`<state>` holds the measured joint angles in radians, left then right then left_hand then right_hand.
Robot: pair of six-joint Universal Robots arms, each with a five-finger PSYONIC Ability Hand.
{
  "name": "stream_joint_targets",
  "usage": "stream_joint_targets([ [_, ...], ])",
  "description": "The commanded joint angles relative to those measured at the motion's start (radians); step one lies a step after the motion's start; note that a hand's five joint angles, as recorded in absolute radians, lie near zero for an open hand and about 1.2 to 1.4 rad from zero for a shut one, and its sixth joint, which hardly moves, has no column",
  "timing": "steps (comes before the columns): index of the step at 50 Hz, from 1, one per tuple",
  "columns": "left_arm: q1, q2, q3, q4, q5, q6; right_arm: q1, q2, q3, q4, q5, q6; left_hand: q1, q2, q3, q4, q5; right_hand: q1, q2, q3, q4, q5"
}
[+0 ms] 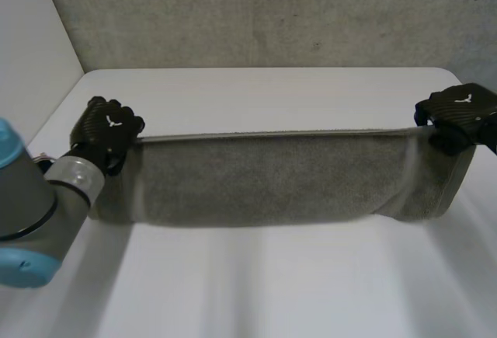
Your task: Fold the towel.
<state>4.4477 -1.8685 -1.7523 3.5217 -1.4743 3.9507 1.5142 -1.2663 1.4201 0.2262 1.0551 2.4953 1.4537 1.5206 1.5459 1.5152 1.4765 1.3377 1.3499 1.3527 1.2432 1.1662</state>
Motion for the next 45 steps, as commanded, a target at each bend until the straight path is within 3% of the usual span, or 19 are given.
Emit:
stream_joint_targets([
  [1,-0.015,-0.225,0.194,0.008,-0.015,0.024,0.069,0.200,-0.130,-0.004,0.072,0.000,-0.057,-0.124,-0.150,-0.119,-0.255,0.059,0.046,0.044,0.153,0.056],
  [3,-0.027,-0.315,0.281,0.008,-0.017,0.024,0.105,0.266,-0.176,-0.019,0.129,0.000,-0.057,-0.124,-0.150,-0.119,-0.255,0.059,0.046,0.044,0.153,0.056],
  [11,-0.050,-0.494,0.459,0.008,-0.061,0.025,0.161,0.389,-0.237,-0.154,0.183,0.008,-0.057,-0.124,-0.150,-0.119,-0.255,0.059,0.046,0.044,0.153,0.056],
  [20,-0.062,-0.564,0.517,0.023,-0.072,0.027,0.192,0.450,-0.280,-0.214,0.246,0.008,-0.057,-0.124,-0.150,-0.119,-0.255,0.059,0.046,0.044,0.153,0.056],
  [22,-0.064,-0.569,0.517,0.030,-0.072,0.027,0.193,0.455,-0.288,-0.217,0.250,0.008,-0.057,-0.124,-0.150,-0.119,-0.255,-0.064,-0.076,-0.079,0.031,-0.067],
  [24,-0.068,-0.572,0.516,0.026,-0.078,0.033,0.192,0.458,-0.296,-0.217,0.258,0.008,-1.020,-1.087,-1.113,-1.082,-1.218,-1.153,-1.165,-1.168,-1.059,-1.156],
  [25,-0.068,-0.572,0.516,0.026,-0.078,0.033,0.192,0.458,-0.296,-0.217,0.258,0.008,-1.026,-1.093,-1.118,-1.087,-1.223,-1.159,-1.171,-1.174,-1.064,-1.162],
  [26,-0.068,-0.571,0.516,0.026,-0.083,0.042,0.190,0.459,-0.302,-0.218,0.260,0.007,-1.279,-1.346,-1.371,-1.341,-1.477,-1.163,-1.175,-1.178,-1.069,-1.166],
  [36,-0.084,-0.454,0.490,0.042,-0.133,0.019,0.192,0.415,-0.287,-0.254,0.256,0.036,-1.278,-1.345,-1.371,-1.340,-1.476,-1.163,-1.175,-1.178,-1.069,-1.166],
  [41,-0.070,-0.292,0.415,0.065,-0.126,-0.166,0.182,0.181,-0.143,-0.356,0.238,0.187,-1.267,-1.334,-1.359,-1.328,-1.464,-1.163,-1.175,-1.178,-1.069,-1.166],
  [45,-0.061,-0.200,0.369,0.059,-0.121,-0.291,0.182,0.101,-0.084,-0.366,0.218,0.233,-1.261,-1.328,-1.353,-1.322,-1.458,-1.163,-1.175,-1.178,-1.069,-1.166],
])
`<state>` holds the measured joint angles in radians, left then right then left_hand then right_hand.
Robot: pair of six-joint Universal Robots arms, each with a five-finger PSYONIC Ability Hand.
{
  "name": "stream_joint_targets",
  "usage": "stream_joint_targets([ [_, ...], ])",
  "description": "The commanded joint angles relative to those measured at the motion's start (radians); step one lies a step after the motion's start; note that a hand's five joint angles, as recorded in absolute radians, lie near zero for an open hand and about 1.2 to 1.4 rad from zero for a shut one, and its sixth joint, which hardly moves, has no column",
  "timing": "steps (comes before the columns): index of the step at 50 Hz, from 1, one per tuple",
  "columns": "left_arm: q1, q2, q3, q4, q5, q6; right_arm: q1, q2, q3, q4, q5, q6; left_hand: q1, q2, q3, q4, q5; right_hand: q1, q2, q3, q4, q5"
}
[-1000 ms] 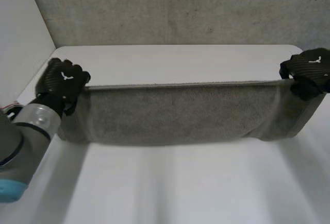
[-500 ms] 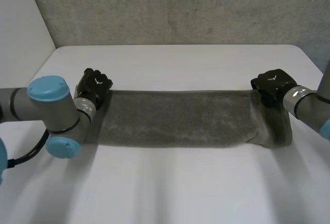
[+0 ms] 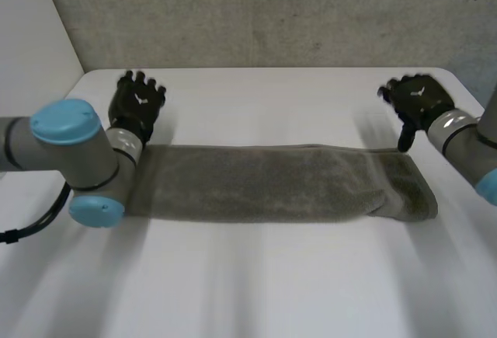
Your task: Fold the towel.
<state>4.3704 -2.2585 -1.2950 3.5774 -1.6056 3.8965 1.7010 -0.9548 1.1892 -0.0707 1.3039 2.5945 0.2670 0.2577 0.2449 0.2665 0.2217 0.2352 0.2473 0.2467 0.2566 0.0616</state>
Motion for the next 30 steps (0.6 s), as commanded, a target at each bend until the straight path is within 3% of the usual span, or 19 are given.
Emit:
stream_joint_targets([
  [1,0.026,0.227,-0.119,0.001,0.013,-0.296,-0.004,-0.253,0.174,-0.061,-0.038,0.141,-0.074,-0.065,-0.052,-0.074,-0.203,-0.061,-0.073,-0.072,-0.082,-0.062],
  [6,0.049,0.335,-0.222,-0.005,0.035,-0.425,-0.006,-0.347,0.266,0.004,-0.052,0.141,-0.074,-0.065,-0.052,-0.073,-0.203,-0.061,-0.073,-0.072,-0.082,-0.062],
  [16,0.047,0.470,-0.480,-0.008,0.124,-0.459,-0.044,-0.390,0.463,0.060,-0.063,0.068,-0.071,-0.062,-0.049,-0.071,-0.200,0.026,0.014,0.014,0.005,0.025],
  [22,0.037,0.479,-0.564,0.032,0.122,-0.463,-0.093,-0.361,0.561,0.011,-0.096,0.010,-0.071,-0.062,-0.049,-0.071,-0.200,0.070,0.058,0.058,0.049,0.069],
  [30,0.037,0.452,-0.598,0.101,0.119,-0.463,-0.116,-0.217,0.553,-0.034,-0.117,0.007,-0.071,-0.062,-0.049,-0.071,-0.200,0.202,0.190,0.190,0.180,0.201],
])
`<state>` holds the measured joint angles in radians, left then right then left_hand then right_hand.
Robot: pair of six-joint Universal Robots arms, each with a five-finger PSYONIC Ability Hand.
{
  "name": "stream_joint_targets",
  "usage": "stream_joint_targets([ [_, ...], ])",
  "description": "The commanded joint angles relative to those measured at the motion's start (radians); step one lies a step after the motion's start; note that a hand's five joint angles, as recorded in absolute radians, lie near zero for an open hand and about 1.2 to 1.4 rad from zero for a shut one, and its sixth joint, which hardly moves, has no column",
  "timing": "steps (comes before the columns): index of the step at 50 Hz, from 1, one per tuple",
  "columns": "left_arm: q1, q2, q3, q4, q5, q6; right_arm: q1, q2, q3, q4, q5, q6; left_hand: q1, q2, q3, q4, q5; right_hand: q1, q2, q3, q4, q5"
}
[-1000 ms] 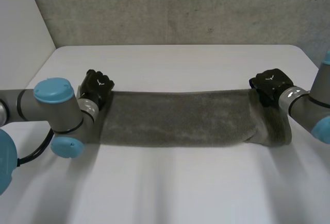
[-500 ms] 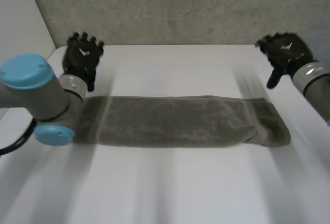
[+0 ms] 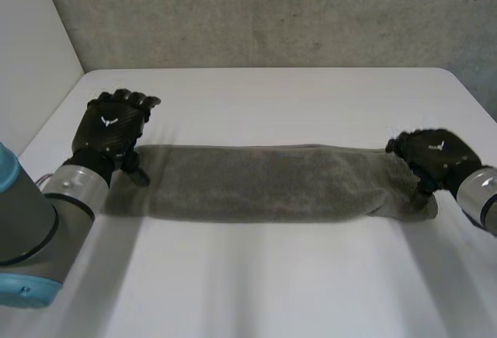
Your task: Fold the towel.
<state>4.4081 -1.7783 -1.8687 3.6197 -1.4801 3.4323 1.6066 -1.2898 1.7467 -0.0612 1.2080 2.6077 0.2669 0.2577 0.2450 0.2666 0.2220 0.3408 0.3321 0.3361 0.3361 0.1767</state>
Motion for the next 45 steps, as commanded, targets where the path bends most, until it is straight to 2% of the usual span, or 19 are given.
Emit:
stream_joint_targets([
  [1,-0.001,-0.044,-0.026,0.062,-0.006,0.001,-0.025,0.130,-0.006,-0.046,-0.021,-0.008,-0.071,-0.062,-0.049,-0.071,-0.201,0.114,0.123,0.119,0.119,0.103],
  [4,-0.003,-0.052,-0.026,0.062,-0.008,0.001,-0.025,0.141,-0.009,-0.048,-0.019,-0.009,-0.071,-0.062,-0.049,-0.071,-0.201,0.129,0.138,0.133,0.133,0.118],
  [6,-0.003,-0.056,-0.026,0.062,-0.008,0.002,-0.025,0.165,-0.021,-0.049,-0.018,-0.011,-0.071,-0.062,-0.049,-0.071,-0.201,0.252,0.260,0.256,0.256,0.241],
  [12,-0.003,-0.058,-0.029,0.062,-0.008,0.001,-0.027,0.188,-0.038,-0.060,-0.015,-0.009,-0.071,-0.062,-0.049,-0.071,-0.201,0.402,0.411,0.406,0.406,0.391],
  [14,-0.003,-0.058,-0.035,0.062,-0.005,0.002,-0.027,0.199,-0.041,-0.081,-0.012,-0.011,-0.071,-0.062,-0.049,-0.071,-0.201,0.586,0.594,0.590,0.590,0.575],
  [15,-0.003,-0.058,-0.035,0.062,-0.005,0.002,-0.027,0.199,-0.041,-0.081,-0.012,-0.011,-0.071,-0.062,-0.049,-0.071,-0.201,0.587,0.596,0.591,0.591,0.576],
  [17,-0.003,-0.058,-0.038,0.063,-0.003,0.002,-0.031,0.205,-0.044,-0.097,-0.012,-0.011,-0.071,-0.062,-0.049,-0.071,-0.201,1.042,1.051,1.047,1.047,1.032],
  [26,-0.013,-0.058,-0.041,0.062,-0.005,0.002,-0.073,0.208,-0.084,-0.100,-0.002,-0.032,-0.071,-0.062,-0.049,-0.071,-0.201,1.056,1.064,1.060,1.060,1.045],
  [31,-0.010,-0.053,-0.052,0.062,-0.005,0.002,-0.157,0.202,-0.104,-0.072,-0.001,-0.138,-0.074,-0.065,-0.052,-0.074,-0.204,1.056,1.064,1.060,1.060,1.045],
  [33,-0.010,-0.052,-0.053,0.062,-0.005,0.002,-0.249,0.188,-0.119,-0.051,0.004,-0.259,-0.074,-0.065,-0.052,-0.074,-0.204,1.056,1.064,1.060,1.060,1.045],
  [34,-0.010,-0.052,-0.053,0.062,-0.005,0.002,-0.249,0.188,-0.119,-0.051,0.004,-0.259,-0.074,-0.065,-0.052,-0.074,-0.204,1.056,1.064,1.060,1.060,1.045],
  [36,-0.009,-0.043,-0.053,0.060,-0.006,0.002,-0.347,0.167,-0.165,-0.043,0.022,-0.368,-0.077,-0.068,-0.055,-0.077,-0.206,1.056,1.064,1.060,1.060,1.045],
  [38,-0.009,-0.040,-0.053,0.059,-0.006,0.002,-0.375,0.159,-0.199,-0.042,0.039,-0.400,-0.077,-0.068,-0.055,-0.077,-0.206,1.056,1.064,1.060,1.060,1.045],
  [42,-0.009,-0.029,-0.052,0.059,-0.006,0.002,-0.375,0.155,-0.276,-0.026,0.073,-0.403,-0.080,-0.071,-0.058,-0.080,-0.209,1.056,1.064,1.060,1.060,1.045],
  [45,-0.012,-0.023,-0.049,0.057,-0.008,0.002,-0.310,0.139,-0.332,0.017,0.088,-0.371,-0.083,-0.074,-0.061,-0.082,-0.212,1.056,1.064,1.060,1.060,1.045],
])
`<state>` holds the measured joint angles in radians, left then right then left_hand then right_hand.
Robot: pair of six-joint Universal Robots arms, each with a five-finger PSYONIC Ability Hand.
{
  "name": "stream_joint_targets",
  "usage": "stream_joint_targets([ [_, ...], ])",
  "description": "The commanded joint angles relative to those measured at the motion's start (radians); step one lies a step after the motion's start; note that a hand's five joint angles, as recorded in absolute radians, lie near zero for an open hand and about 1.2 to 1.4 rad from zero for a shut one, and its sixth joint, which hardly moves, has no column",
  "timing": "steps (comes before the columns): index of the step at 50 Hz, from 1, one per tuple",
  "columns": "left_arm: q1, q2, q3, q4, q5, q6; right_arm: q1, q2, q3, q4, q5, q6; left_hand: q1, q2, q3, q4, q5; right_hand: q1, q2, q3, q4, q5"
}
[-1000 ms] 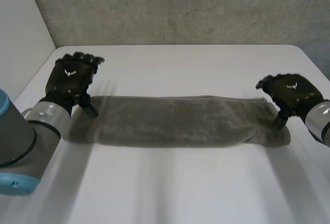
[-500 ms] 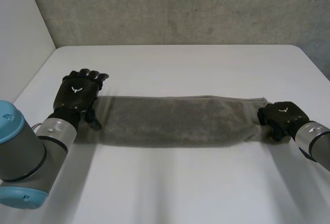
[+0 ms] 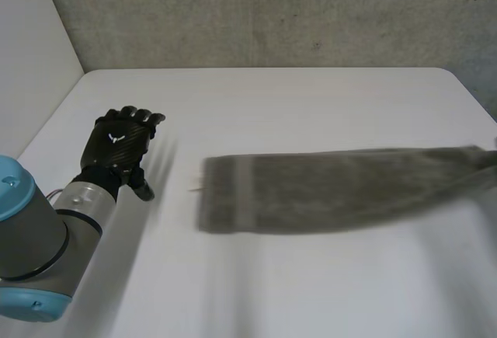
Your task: Fold the towel.
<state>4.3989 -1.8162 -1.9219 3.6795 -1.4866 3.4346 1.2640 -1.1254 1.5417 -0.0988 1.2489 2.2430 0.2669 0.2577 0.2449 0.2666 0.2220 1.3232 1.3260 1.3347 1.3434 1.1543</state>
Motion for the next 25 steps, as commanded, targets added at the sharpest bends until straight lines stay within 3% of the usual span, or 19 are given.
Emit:
stream_joint_targets([
  [1,-0.004,0.020,0.004,-0.002,-0.001,0.000,0.094,-0.040,-0.152,0.072,0.052,0.018,-0.083,-0.074,-0.061,-0.082,-0.212,0.073,0.070,0.062,0.053,0.067],
  [2,-0.004,0.020,0.004,-0.002,-0.001,0.000,0.095,-0.040,-0.152,0.073,0.052,0.018,-0.083,-0.074,-0.061,-0.082,-0.212,0.073,0.070,0.062,0.053,0.067],
  [4,-0.009,0.021,0.006,-0.002,-0.004,0.000,0.255,-0.072,-0.196,0.082,0.066,0.070,-0.086,-0.076,-0.064,-0.085,-0.215,0.073,0.070,0.062,0.053,0.067],
  [5,-0.009,0.021,0.006,-0.002,-0.004,0.000,0.256,-0.073,-0.196,0.082,0.066,0.070,-0.086,-0.076,-0.064,-0.085,-0.215,0.073,0.070,0.062,0.053,0.067],
  [7,-0.018,0.021,0.008,-0.002,-0.008,0.003,0.433,-0.076,-0.213,0.082,0.089,0.093,-0.086,-0.076,-0.064,-0.085,-0.215,0.073,0.070,0.062,0.053,0.067],
  [10,-0.022,0.021,0.008,-0.002,-0.008,0.003,0.535,-0.070,-0.212,0.080,0.098,0.093,-0.086,-0.076,-0.064,-0.085,-0.215,0.073,0.070,0.062,0.053,0.067],
  [12,-0.024,0.023,0.006,-0.002,-0.009,0.005,0.731,-0.035,-0.201,0.071,0.128,0.087,-0.086,-0.076,-0.064,-0.085,-0.215,0.073,0.070,0.062,0.053,0.067],
  [13,-0.024,0.023,0.006,-0.002,-0.009,0.005,0.732,-0.034,-0.201,0.071,0.129,0.087,-0.086,-0.076,-0.064,-0.085,-0.215,0.073,0.070,0.062,0.053,0.067],
  [15,-0.022,0.021,0.006,-0.002,-0.008,0.005,0.900,0.036,-0.187,0.041,0.147,0.084,-0.086,-0.076,-0.064,-0.085,-0.215,0.073,0.070,0.062,0.053,0.067],
  [18,-0.024,0.021,0.008,-0.002,-0.008,0.005,1.012,0.093,-0.161,0.001,0.155,0.079,-0.086,-0.076,-0.064,-0.085,-0.215,0.073,0.070,0.062,0.053,0.067],
  [24,-0.027,0.020,0.015,-0.002,-0.006,0.006,1.060,0.167,-0.146,-0.002,0.156,0.073,-0.086,-0.076,-0.064,-0.085,-0.215,0.073,0.070,0.062,0.053,0.067],
  [25,-0.032,0.020,0.017,-0.002,-0.006,0.011,1.061,0.179,-0.143,-0.002,0.159,0.073,-0.086,-0.076,-0.064,-0.085,-0.215,-0.336,-0.338,-0.347,-0.356,-0.341],
])
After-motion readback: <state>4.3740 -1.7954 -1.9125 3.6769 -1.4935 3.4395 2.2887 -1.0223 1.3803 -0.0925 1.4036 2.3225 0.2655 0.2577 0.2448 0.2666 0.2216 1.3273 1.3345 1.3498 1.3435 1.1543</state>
